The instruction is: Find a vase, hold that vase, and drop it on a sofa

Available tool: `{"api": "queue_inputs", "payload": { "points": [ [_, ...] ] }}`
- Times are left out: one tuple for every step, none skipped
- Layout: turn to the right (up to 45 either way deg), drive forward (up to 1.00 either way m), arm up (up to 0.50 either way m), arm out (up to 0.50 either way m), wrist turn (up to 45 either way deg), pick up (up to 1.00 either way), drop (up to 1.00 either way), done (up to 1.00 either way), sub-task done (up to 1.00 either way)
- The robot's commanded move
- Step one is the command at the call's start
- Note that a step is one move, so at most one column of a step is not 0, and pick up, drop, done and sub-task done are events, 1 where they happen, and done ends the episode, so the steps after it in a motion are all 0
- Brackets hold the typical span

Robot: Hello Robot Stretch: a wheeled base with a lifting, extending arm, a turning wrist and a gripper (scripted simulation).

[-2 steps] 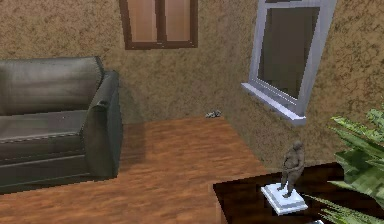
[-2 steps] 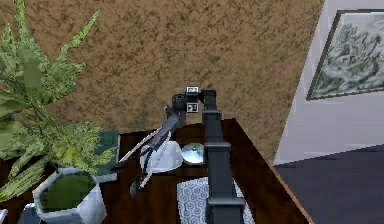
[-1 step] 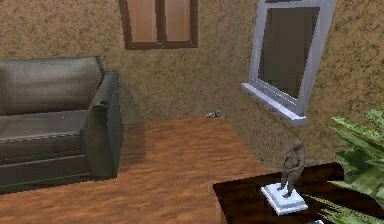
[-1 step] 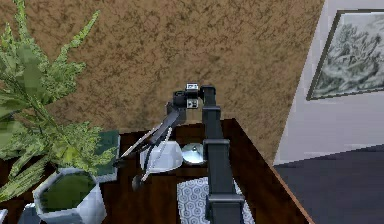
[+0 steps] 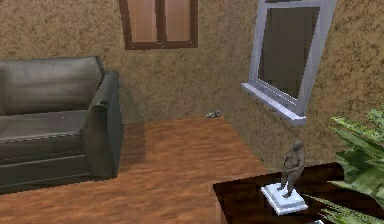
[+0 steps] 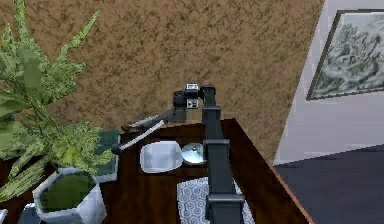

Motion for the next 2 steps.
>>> {"api": "queue_inputs", "payload": {
  "points": [
    [0.0,0.0,0.0,0.0,45.0,0.0,0.0,0.0,0.0],
    [0.0,0.0,0.0,0.0,45.0,0.0,0.0,0.0,0.0]
  ]
}}
